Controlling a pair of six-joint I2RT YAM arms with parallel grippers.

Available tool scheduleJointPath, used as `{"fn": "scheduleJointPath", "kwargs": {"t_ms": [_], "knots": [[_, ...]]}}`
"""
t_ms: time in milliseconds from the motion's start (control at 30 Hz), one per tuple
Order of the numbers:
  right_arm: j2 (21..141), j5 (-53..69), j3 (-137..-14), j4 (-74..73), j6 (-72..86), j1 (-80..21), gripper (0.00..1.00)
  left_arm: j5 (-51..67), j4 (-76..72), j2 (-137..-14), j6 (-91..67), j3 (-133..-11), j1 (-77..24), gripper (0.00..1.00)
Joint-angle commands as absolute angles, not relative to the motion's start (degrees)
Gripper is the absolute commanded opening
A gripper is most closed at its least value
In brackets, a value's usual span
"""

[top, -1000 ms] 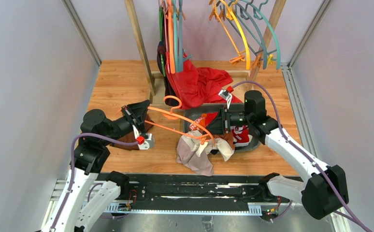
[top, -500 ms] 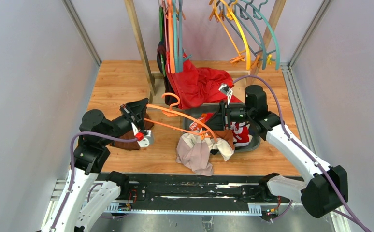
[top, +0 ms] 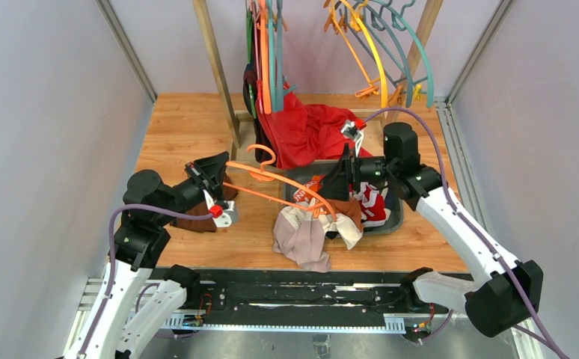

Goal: Remove the underwear clipped to the hanger
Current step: Remove the underwear from the hanger, then place the hanger at the clothesline.

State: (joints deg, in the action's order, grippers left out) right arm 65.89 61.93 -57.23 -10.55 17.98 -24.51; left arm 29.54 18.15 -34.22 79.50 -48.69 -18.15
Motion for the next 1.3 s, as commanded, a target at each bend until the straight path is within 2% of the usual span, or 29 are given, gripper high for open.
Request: {"fn": "scheduleJointPath", "kwargs": {"t_ms": [0, 200, 433, 767, 933, 1267], "knots": [[64.8, 60.9, -60.7, -13.3, 14.4, -22.4, 0.69, 28.4, 17.7, -33.3, 79.8, -48.0, -18.4, 0.0], [63.8, 59.6, -65.3, -15.6, 10.7, -19.5, 0.7, 28.4, 18.0, -33.1, 79.0, -47.2, -18.4, 0.0], [59.7, 56.1, -70.0, -23.0, -2.6, -19.8, 0.7, 28.6, 17.8, -32.8, 69.8, -47.3, -18.4, 0.0], [61.4, 48.9, -75.6, -33.5, -12.4, -28.8, 0.69, 29.3, 20.9, -33.5, 65.5, -48.3, -18.4, 0.0], [63.2, 46.0, -77.0, -35.6, -15.0, -34.4, 0.66, 29.2, 21.5, -33.6, 65.8, -48.4, -18.4, 0.0], [65.9, 45.5, -76.2, -34.9, -14.8, -36.3, 0.52, 30.1, 20.9, -34.0, 65.7, -48.4, -18.4, 0.0]]}}
